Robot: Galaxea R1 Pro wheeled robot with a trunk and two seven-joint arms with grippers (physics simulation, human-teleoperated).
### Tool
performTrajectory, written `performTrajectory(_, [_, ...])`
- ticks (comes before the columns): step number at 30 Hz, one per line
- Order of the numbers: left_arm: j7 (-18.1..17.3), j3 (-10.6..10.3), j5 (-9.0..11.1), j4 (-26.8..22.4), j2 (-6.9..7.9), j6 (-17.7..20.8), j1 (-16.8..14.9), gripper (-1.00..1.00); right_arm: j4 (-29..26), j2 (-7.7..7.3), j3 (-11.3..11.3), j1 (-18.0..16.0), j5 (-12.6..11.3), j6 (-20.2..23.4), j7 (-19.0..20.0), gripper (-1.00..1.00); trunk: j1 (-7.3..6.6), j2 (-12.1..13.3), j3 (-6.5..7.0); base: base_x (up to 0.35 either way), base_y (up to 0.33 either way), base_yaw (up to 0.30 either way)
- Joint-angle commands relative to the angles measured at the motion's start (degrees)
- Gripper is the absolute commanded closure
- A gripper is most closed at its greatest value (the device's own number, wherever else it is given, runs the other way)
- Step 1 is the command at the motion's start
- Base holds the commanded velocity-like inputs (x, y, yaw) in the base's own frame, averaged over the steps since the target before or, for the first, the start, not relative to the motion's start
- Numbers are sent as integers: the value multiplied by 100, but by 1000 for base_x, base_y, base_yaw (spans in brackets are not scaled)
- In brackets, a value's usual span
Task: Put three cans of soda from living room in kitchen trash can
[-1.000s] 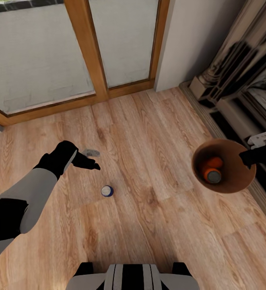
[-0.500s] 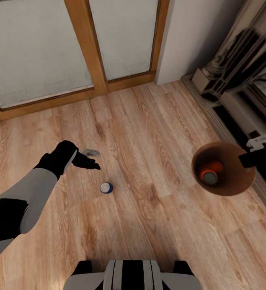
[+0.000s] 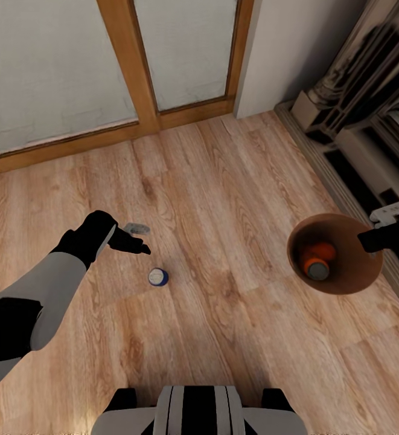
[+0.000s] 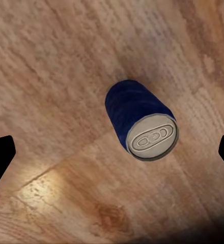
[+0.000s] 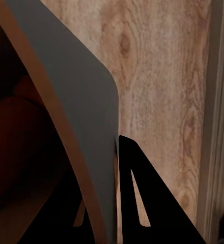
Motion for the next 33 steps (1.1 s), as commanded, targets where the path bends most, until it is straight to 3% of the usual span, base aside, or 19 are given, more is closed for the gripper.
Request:
performTrajectory(1, [0, 3, 1, -3, 2, -1, 2, -100, 0, 0, -3, -2, -22, 12, 28, 100, -1, 0, -7, 0, 0, 0])
performTrajectory(24, [2, -27, -4, -24, -2, -11, 9, -100, 0, 8, -22, -1, -32, 12, 35, 100, -1, 0, 62, 0, -28, -102])
performTrajectory(33, [2, -23, -4, -24, -2, -9, 9, -100, 0, 11, -18, 190, -23, 12, 37, 100, 21, -40, 46, 0, 0, -8])
